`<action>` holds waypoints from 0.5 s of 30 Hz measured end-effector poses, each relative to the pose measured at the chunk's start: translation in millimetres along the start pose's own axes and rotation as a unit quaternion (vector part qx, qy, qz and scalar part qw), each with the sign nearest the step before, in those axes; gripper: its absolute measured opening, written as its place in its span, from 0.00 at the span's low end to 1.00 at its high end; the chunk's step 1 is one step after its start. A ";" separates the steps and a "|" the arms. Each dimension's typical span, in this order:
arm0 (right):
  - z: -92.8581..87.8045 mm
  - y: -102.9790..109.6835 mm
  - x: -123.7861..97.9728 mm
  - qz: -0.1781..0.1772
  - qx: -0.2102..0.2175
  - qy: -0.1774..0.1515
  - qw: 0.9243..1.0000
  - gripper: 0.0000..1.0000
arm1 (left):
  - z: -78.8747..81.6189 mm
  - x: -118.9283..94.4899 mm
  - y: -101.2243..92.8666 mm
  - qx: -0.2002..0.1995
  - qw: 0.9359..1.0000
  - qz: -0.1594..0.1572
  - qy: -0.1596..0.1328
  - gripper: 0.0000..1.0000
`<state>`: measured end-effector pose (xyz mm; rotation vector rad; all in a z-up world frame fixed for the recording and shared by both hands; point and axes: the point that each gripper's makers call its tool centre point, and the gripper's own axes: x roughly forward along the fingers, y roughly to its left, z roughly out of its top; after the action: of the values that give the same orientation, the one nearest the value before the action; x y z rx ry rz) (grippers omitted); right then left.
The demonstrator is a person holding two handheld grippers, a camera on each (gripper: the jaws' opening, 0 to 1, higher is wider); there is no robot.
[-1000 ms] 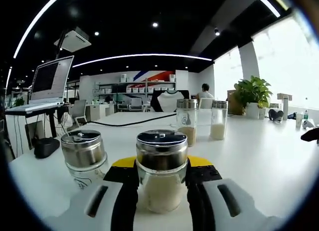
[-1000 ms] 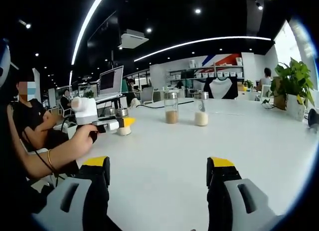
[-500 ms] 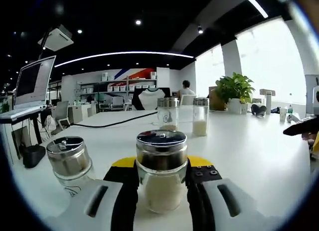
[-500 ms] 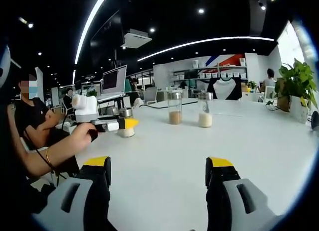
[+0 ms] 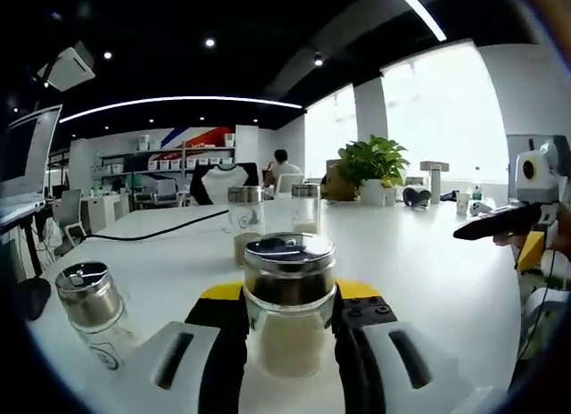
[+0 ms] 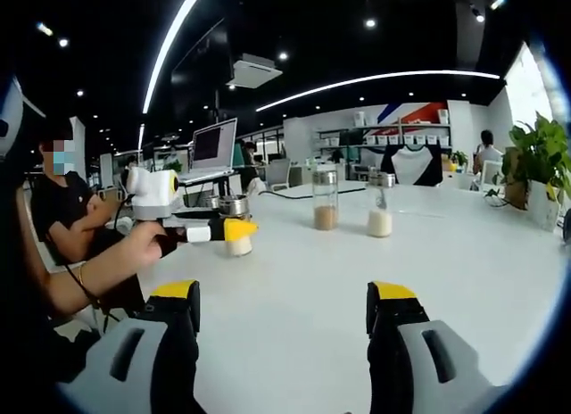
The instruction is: Rotate the seasoning bottle until the label or dispensing opening points toward the visible target arrow and the bottle remains upright within the marked orientation range
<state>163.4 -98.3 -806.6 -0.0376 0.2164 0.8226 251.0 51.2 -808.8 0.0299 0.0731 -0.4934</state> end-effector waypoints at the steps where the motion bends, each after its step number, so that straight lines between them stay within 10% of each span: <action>1: 0.8 1.2 0.3 0.002 0.000 -0.002 1.000 0.77 | 3.0 -0.5 -5.7 -0.015 1.000 -0.016 -0.010 0.37; 15: 1.8 10.6 5.7 0.013 0.001 -0.007 1.000 0.77 | -9.7 -0.3 -64.5 -0.003 0.990 -0.138 0.015 0.37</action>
<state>159.8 -86.7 -805.4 -0.0270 0.2056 0.8493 219.5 -5.0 -819.1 0.0211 0.1084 -0.7694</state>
